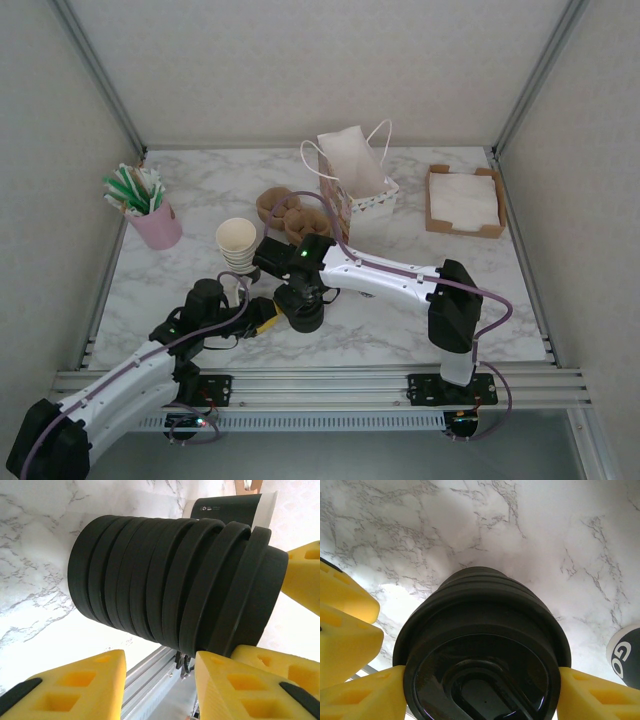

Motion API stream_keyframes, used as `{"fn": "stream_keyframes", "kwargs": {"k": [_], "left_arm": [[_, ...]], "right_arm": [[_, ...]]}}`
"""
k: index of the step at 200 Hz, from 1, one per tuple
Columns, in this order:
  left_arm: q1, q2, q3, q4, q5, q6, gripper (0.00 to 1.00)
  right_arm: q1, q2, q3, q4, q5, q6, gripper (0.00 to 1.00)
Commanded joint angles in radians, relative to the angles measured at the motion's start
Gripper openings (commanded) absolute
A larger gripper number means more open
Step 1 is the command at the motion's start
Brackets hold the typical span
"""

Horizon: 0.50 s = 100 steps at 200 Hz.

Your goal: Pack the takeout coffee

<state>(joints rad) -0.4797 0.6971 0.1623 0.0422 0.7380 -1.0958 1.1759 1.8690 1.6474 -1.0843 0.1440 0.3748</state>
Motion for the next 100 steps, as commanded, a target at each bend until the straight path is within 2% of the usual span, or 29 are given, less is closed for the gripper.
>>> {"fn": "stream_keyframes", "kwargs": {"k": [1, 100], "left_arm": [[0.010, 0.008, 0.028, 0.052, 0.015, 0.008, 0.42], [0.011, 0.069, 0.019, 0.131, 0.020, -0.001, 0.43]], "right_arm": [[-0.008, -0.026, -0.017, 0.015, -0.047, 0.017, 0.70], [-0.012, -0.035, -0.025, 0.022, -0.072, 0.021, 0.68]]}}
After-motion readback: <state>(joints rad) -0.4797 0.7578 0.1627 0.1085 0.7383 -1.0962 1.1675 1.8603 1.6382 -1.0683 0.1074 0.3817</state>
